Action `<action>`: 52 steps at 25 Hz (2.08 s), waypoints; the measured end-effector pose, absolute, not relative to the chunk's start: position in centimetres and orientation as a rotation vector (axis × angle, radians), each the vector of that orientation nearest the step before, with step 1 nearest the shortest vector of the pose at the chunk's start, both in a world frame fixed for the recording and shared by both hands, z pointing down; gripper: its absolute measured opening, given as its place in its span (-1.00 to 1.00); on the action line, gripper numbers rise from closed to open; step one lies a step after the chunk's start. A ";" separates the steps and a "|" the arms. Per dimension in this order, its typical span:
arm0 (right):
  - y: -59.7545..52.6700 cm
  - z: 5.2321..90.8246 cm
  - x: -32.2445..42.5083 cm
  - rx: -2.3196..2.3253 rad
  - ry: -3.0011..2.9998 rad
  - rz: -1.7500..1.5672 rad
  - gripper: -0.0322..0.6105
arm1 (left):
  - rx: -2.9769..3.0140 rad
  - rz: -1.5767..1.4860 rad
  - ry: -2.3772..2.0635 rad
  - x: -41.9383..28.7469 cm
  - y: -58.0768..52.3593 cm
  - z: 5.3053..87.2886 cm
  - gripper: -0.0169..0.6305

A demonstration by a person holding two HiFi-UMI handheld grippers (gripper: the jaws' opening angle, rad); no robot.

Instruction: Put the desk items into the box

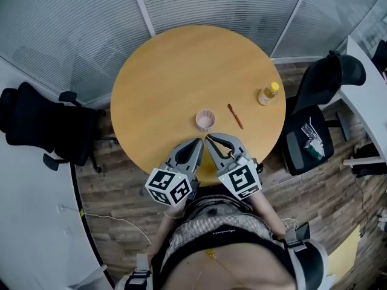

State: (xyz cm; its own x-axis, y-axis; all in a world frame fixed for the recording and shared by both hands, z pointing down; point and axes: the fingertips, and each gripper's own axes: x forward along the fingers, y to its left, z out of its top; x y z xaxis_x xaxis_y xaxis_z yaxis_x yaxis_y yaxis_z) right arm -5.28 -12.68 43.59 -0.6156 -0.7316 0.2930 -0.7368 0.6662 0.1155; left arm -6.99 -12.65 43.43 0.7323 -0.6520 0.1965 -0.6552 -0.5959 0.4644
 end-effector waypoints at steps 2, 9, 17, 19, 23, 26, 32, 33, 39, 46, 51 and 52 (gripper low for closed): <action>-13.1 43.4 -4.4 1.162 -2.584 0.034 -0.82 | 2.416 0.008 -1.009 -6.1 -13.1 43.2 -0.94; -14.6 43.0 -1.7 1.138 -2.623 0.035 -0.82 | 2.413 0.015 -1.064 -3.5 -14.4 42.9 -0.94; -15.0 43.4 0.3 1.096 -2.636 0.014 -0.82 | 2.401 0.026 -1.113 -1.6 -14.8 43.3 -0.94; -15.1 43.4 0.9 1.094 -2.637 0.002 -0.82 | 2.396 0.028 -1.119 -1.2 -14.9 43.3 -0.94; -15.1 43.6 1.8 1.096 -2.647 0.031 -0.82 | 2.380 0.024 -1.138 -0.6 -15.0 43.6 -0.94; -15.2 43.7 2.2 1.084 -2.652 0.036 -0.82 | 2.376 0.022 -1.163 -0.4 -15.0 43.6 -0.94; -15.0 43.9 2.7 1.056 -2.664 0.037 -0.82 | 2.362 -0.017 -1.192 -0.2 -14.6 43.5 -0.94; -15.0 44.0 2.9 1.051 -2.664 0.034 -0.82 | 2.362 -0.021 -1.198 -0.1 -14.6 43.5 -0.94; -15.1 44.4 3.3 1.040 -2.658 0.030 -0.82 | 2.359 -0.006 -1.196 0.5 -14.6 43.8 -0.94; -15.8 45.0 3.8 1.041 -2.656 0.050 -0.82 | 2.348 0.006 -1.224 0.3 -15.1 44.2 -0.94; -16.1 45.2 3.8 1.031 -2.652 0.054 -0.82 | 2.343 0.012 -1.218 0.3 -15.3 44.4 -0.94; -16.3 45.2 3.7 1.028 -2.651 0.054 -0.82 | 2.343 0.011 -1.216 0.4 -15.4 44.4 -0.94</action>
